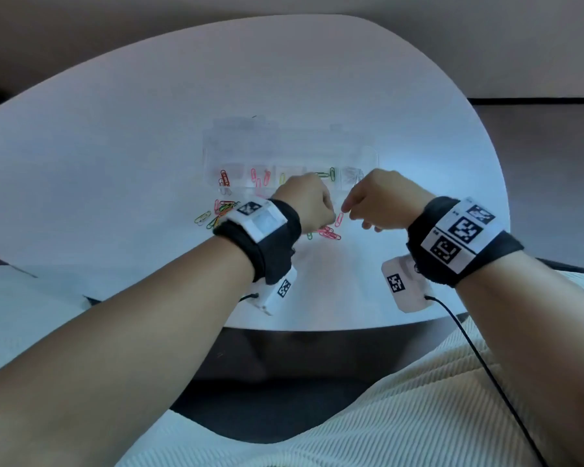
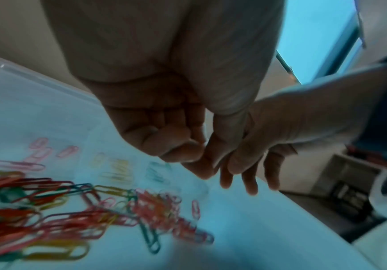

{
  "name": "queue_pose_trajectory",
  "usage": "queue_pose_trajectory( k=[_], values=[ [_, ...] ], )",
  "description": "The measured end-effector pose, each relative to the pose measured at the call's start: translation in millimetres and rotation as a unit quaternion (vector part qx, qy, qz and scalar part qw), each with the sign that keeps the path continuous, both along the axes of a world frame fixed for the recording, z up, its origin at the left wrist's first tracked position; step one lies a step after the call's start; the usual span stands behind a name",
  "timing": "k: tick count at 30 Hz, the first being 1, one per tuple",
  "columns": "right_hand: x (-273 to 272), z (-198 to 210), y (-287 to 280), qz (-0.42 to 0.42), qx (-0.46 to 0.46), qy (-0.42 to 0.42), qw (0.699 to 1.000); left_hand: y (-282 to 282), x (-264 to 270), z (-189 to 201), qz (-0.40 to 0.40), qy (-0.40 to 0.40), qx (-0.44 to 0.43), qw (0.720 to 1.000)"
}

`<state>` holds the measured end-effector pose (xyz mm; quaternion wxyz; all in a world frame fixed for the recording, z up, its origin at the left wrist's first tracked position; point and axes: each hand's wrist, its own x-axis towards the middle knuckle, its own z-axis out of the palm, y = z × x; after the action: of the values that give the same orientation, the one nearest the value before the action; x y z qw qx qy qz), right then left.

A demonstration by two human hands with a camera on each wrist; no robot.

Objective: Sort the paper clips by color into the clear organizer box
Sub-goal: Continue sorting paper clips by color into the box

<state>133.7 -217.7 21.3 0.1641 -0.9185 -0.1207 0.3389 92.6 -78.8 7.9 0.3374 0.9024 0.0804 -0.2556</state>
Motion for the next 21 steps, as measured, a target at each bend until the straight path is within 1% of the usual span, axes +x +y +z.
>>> queue_pose_trajectory(
  k=[3,5,8,11,16,18,21],
  values=[
    [-5,-19,1,0.073,-0.023,-0.039,0.996,-3,-9,-16,-0.096,-0.012,0.082,0.992],
    [-9,-32,1,0.091,-0.024,-0.047,0.994,-7,-14,-29,-0.129,-0.028,0.116,0.985],
    [-12,-50,0,0.09,-0.043,-0.07,0.992,-6,-16,-44,-0.132,-0.037,0.12,0.983],
    [-11,-58,-2,0.046,-0.036,-0.098,0.993,-2,-18,-53,-0.116,-0.036,0.108,0.987],
    [-7,-58,-6,-0.019,-0.033,-0.079,0.996,6,-23,-63,-0.099,-0.056,0.108,0.988],
    [-7,-59,-6,-0.03,-0.046,-0.072,0.996,8,-25,-63,-0.101,-0.066,0.113,0.986],
    [-8,-61,-5,-0.022,-0.063,-0.051,0.996,6,-27,-63,-0.124,-0.083,0.124,0.981]
  ],
)
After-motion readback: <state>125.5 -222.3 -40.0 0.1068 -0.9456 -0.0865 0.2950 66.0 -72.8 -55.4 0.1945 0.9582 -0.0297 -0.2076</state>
